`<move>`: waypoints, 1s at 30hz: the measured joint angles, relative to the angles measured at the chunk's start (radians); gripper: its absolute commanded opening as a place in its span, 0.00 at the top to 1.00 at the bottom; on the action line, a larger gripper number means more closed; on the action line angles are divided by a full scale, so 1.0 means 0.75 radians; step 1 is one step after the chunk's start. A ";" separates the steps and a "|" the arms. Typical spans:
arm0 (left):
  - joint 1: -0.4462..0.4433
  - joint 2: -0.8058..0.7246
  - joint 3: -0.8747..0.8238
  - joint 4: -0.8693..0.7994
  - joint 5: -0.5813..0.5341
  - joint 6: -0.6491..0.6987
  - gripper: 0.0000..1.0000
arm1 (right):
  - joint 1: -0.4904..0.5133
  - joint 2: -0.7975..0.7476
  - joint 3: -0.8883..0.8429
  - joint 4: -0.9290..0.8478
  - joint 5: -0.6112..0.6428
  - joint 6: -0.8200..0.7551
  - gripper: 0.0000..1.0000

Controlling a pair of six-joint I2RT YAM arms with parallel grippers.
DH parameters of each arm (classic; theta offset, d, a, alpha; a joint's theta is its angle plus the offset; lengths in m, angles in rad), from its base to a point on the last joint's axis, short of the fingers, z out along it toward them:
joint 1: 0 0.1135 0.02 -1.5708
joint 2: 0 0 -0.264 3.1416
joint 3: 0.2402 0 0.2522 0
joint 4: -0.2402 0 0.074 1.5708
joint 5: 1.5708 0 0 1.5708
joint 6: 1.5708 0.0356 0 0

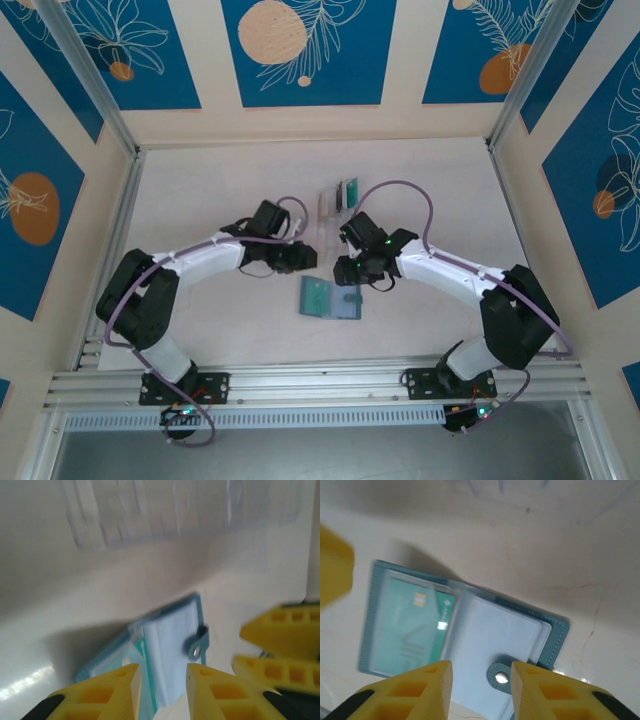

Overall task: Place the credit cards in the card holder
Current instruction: Flip over the card slot in the card holder.

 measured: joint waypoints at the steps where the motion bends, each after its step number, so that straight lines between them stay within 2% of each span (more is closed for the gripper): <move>1: -0.025 0.000 -0.024 -0.003 0.001 0.003 0.71 | 0.003 0.022 -0.009 0.011 0.004 0.001 0.62; 12: -0.065 0.036 -0.188 0.016 0.001 0.006 0.72 | 0.081 0.206 0.017 0.066 0.080 0.010 0.60; 18: -0.066 0.053 -0.234 0.076 0.012 0.005 0.73 | 0.086 0.230 0.019 0.042 0.166 0.040 0.54; 23: -0.066 0.052 -0.259 0.122 0.017 0.005 0.73 | 0.086 0.262 0.023 0.042 0.194 0.045 0.55; 28: -0.068 0.049 -0.263 0.130 0.016 0.003 0.73 | 0.093 0.282 0.035 0.041 0.204 0.046 0.62; 30: -0.068 0.049 -0.264 0.131 0.016 0.001 0.73 | 0.093 0.282 0.035 0.040 0.210 0.048 0.57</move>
